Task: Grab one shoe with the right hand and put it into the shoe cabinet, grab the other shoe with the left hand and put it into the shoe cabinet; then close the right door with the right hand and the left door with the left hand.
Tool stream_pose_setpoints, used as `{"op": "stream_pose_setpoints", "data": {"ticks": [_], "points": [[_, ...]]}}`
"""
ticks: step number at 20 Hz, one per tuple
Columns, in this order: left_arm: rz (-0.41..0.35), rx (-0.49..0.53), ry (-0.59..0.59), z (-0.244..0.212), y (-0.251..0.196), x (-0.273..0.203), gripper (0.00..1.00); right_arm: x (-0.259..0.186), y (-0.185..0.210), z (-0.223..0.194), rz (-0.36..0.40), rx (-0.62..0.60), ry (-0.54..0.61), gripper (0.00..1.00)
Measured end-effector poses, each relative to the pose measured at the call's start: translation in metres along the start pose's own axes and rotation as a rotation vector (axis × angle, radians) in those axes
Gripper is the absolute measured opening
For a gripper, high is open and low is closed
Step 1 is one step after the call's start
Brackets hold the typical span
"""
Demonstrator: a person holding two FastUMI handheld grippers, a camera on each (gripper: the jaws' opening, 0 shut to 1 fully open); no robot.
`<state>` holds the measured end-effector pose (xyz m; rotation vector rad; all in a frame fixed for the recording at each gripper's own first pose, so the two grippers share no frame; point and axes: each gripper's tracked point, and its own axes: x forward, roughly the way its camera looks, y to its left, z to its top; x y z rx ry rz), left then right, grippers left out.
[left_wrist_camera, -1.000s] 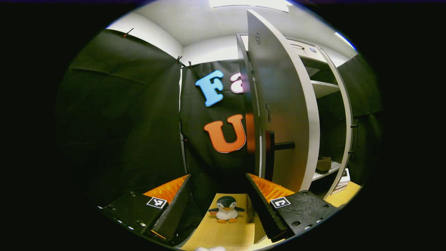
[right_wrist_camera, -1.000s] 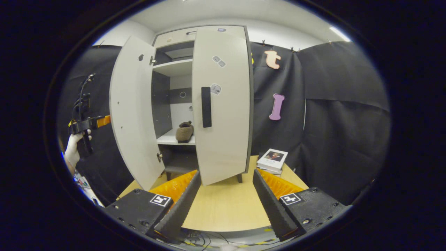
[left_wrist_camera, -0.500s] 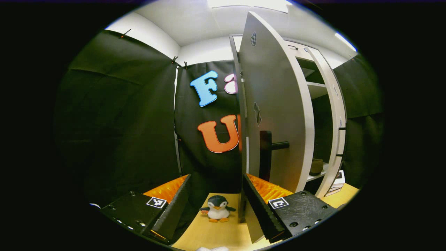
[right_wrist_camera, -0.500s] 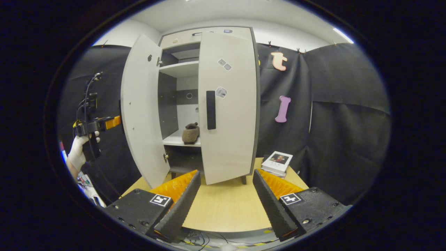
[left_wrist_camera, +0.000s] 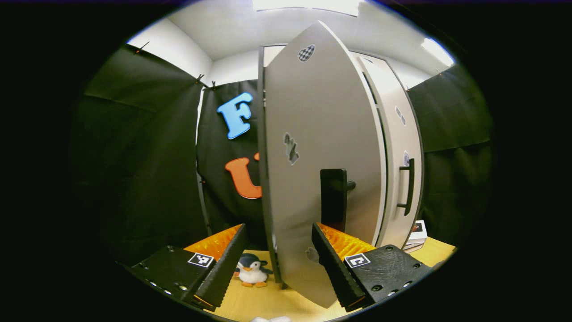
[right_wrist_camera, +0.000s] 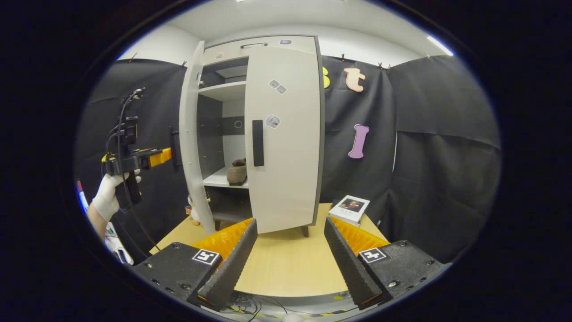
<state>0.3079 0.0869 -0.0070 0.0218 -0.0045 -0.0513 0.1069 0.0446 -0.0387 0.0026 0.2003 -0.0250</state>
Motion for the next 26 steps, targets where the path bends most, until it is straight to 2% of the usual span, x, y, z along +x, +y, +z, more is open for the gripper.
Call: {"op": "stream_pose_setpoints", "data": {"ticks": [1,2,3,5,6,7,8,9,10,13,15,18,22,23,24,26], "points": [[-0.012,-0.009,0.006,-0.001,-0.01,0.004,0.82,-0.002,-0.003,0.002,-0.002,0.007,-0.008,0.94],[-0.024,-0.018,0.006,0.001,-0.02,0.005,0.94,-0.002,-0.006,0.004,-0.005,0.013,-0.011,0.99],[-0.027,-0.02,0.007,0.004,-0.026,0.004,0.96,-0.002,-0.009,0.006,-0.003,0.021,-0.015,0.99],[-0.033,-0.008,0.004,0.007,-0.036,-0.002,0.96,-0.003,-0.011,0.012,0.003,0.034,-0.028,0.99],[-0.035,-0.001,0.003,0.008,-0.041,-0.008,0.96,-0.004,-0.013,0.016,0.007,0.035,-0.036,0.94],[-0.037,0.003,0.005,0.008,-0.044,-0.015,0.96,-0.004,-0.013,0.019,0.012,0.035,-0.044,0.94],[-0.04,0.002,0.011,0.008,-0.049,-0.023,1.0,-0.005,-0.013,0.022,0.017,0.036,-0.053,0.94],[-0.047,-0.002,0.015,0.007,-0.054,-0.033,1.0,-0.005,-0.014,0.024,0.019,0.037,-0.06,0.94],[-0.056,-0.003,0.018,0.006,-0.059,-0.043,1.0,-0.005,-0.014,0.025,0.022,0.038,-0.066,0.99],[-0.06,0.01,0.023,0.008,-0.06,-0.074,0.96,-0.003,-0.011,0.029,0.042,0.046,-0.075,0.94],[-0.051,0.01,0.03,0.005,-0.062,-0.097,0.96,-0.003,-0.012,0.032,0.047,0.046,-0.083,1.0],[-0.031,-0.028,0.058,-0.006,-0.062,-0.133,0.96,-0.005,-0.014,0.037,0.047,0.057,-0.103,0.94],[0.013,-0.064,0.101,-0.022,-0.056,-0.174,0.96,-0.011,-0.021,0.046,0.037,0.048,-0.131,0.94],[0.018,-0.065,0.105,-0.022,-0.056,-0.183,0.96,-0.014,-0.023,0.047,0.035,0.047,-0.138,0.99],[0.02,-0.065,0.108,-0.021,-0.057,-0.191,0.96,-0.015,-0.024,0.047,0.033,0.045,-0.14,0.94],[0.025,-0.066,0.104,-0.018,-0.06,-0.2,1.0,-0.018,-0.025,0.046,0.038,0.049,-0.141,0.94]]}}
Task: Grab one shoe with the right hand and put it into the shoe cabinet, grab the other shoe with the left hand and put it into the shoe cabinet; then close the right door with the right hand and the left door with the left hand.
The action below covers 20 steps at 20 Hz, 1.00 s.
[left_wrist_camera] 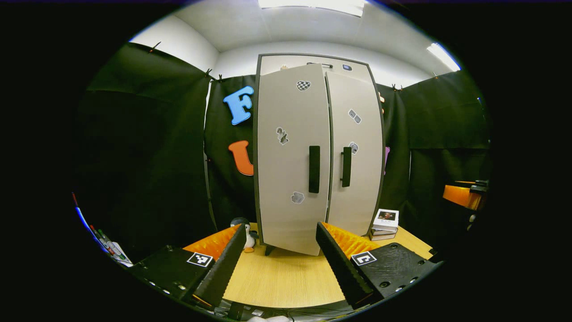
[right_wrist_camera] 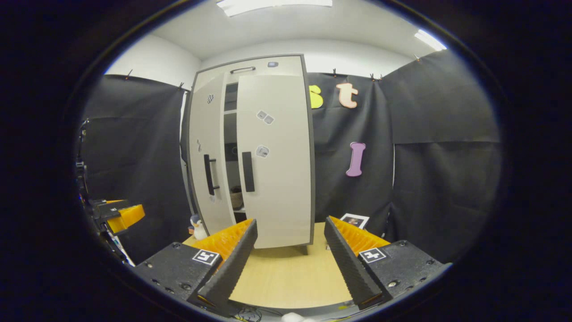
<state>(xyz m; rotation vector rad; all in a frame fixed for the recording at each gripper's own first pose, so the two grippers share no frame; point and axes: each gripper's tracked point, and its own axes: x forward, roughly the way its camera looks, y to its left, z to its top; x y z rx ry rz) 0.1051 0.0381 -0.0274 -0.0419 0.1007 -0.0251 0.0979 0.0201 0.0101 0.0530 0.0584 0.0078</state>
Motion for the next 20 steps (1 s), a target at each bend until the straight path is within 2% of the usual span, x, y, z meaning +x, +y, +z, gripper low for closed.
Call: {"op": "stream_pose_setpoints", "data": {"ticks": [1,2,3,7,8,9,10,11,12,13,18,19,20], "points": [[0.001,0.001,-0.003,0.001,-0.002,-0.004,0.96,-0.001,0.0,0.001,0.002,0.001,-0.002,0.94],[0.004,0.006,-0.008,0.003,-0.003,-0.006,0.96,-0.003,0.0,0.001,0.002,0.001,-0.004,0.99],[0.004,0.008,-0.01,0.003,-0.006,-0.009,0.96,-0.005,-0.001,0.001,0.004,0.002,-0.006,0.94],[0.004,0.01,-0.023,0.009,-0.01,-0.015,0.96,-0.008,-0.003,0.003,0.008,0.003,-0.01,0.94],[0.007,0.011,-0.024,0.01,-0.011,-0.017,0.96,-0.009,-0.004,0.004,0.007,0.003,-0.013,0.99],[0.009,0.01,-0.027,0.011,-0.012,-0.015,0.96,-0.009,-0.006,0.004,0.007,0.002,-0.013,0.94],[0.011,0.008,-0.03,0.013,-0.013,-0.015,0.96,-0.01,-0.007,0.005,0.004,0.002,-0.014,0.94],[0.012,0.008,-0.033,0.015,-0.013,-0.014,0.96,-0.01,-0.008,0.007,0.004,0.004,-0.016,0.99],[0.01,0.008,-0.036,0.016,-0.015,-0.015,0.96,-0.011,-0.009,0.008,0.004,0.006,-0.019,0.99],[0.008,0.012,-0.041,0.019,-0.018,-0.015,0.96,-0.011,-0.01,0.008,0.004,0.005,-0.021,0.94],[0.007,0.023,-0.049,0.023,-0.02,-0.015,0.96,-0.013,-0.014,0.009,0.004,0.0,-0.026,0.94],[0.004,0.019,-0.051,0.025,-0.021,-0.016,0.96,-0.013,-0.014,0.01,0.003,0.002,-0.028,0.99],[0.002,0.018,-0.052,0.025,-0.022,-0.017,0.96,-0.012,-0.015,0.01,0.002,0.005,-0.029,0.99]]}}
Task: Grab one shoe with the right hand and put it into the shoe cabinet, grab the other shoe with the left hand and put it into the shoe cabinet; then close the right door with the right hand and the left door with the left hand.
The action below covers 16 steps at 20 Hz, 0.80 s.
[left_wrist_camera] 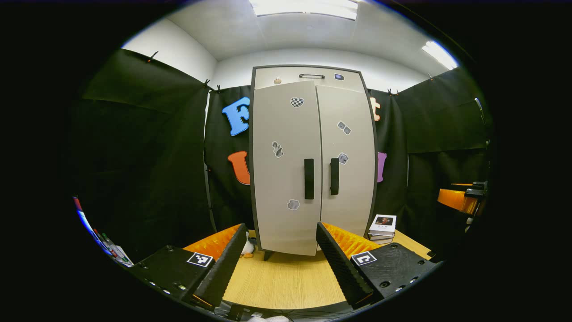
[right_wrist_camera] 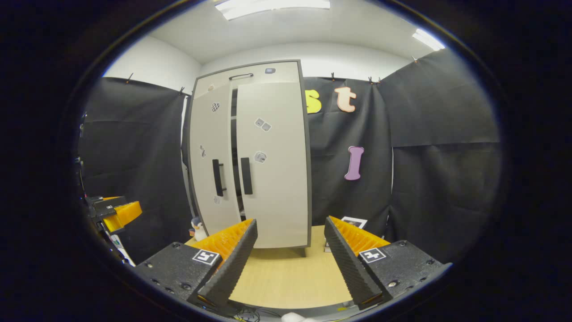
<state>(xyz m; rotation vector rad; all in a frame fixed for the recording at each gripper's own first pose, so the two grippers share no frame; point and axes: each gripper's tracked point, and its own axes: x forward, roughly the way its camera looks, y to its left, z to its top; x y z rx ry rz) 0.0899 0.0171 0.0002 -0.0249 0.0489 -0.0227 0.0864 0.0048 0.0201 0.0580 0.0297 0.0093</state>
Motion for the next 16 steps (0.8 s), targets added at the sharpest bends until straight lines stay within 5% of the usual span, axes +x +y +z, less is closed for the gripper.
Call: {"op": "stream_pose_setpoints", "data": {"ticks": [16], "points": [[-0.012,0.017,-0.001,0.0038,-0.004,0.008,0.96,0.0046,-0.0028,0.0058,-0.003,-0.01,-0.014,0.99]]}}
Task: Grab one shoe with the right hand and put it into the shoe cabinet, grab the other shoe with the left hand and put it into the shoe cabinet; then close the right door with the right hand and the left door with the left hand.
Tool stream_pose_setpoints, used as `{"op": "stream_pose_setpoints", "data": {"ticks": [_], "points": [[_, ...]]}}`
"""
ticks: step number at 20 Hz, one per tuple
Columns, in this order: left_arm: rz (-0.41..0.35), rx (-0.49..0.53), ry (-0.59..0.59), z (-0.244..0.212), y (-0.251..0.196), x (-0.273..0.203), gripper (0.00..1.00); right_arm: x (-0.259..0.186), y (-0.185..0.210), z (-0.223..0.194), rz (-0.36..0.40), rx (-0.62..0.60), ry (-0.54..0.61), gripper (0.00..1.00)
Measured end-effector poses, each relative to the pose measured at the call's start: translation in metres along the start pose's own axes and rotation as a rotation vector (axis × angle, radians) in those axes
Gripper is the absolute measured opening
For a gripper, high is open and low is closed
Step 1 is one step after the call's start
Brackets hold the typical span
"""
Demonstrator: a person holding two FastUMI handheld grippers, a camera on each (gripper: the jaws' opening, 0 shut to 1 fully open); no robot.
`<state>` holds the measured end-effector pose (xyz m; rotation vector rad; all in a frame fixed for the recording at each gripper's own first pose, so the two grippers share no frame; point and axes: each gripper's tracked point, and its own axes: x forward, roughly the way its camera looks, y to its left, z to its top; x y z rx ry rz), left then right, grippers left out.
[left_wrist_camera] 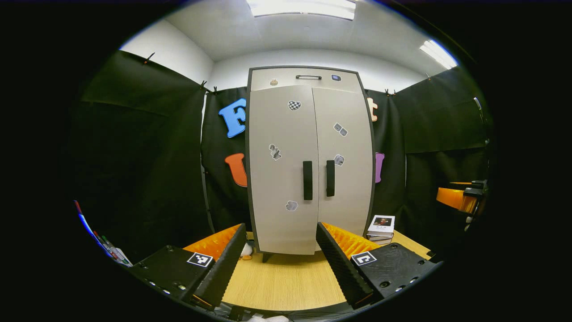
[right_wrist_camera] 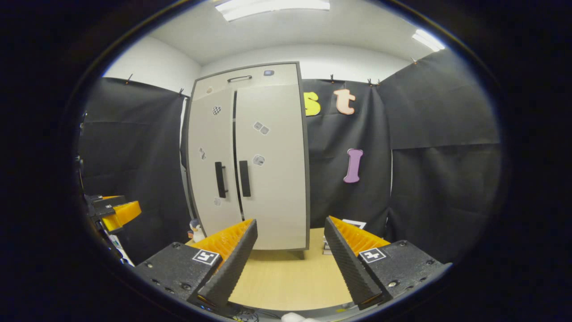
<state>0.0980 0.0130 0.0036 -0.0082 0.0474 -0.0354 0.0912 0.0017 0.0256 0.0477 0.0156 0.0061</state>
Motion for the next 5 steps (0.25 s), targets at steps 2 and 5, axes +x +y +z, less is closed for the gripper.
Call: {"op": "stream_pose_setpoints", "data": {"ticks": [2,5], "points": [[0.0,0.001,-0.002,0.0,-0.0006,0.0009,0.96,0.0011,-0.0008,-0.0006,-0.004,0.0,-0.002,0.94],[0.005,0.003,-0.005,0.0002,0.0024,0.0011,1.0,0.003,0.0008,-0.0027,-0.002,0.009,0.002,0.99]]}}
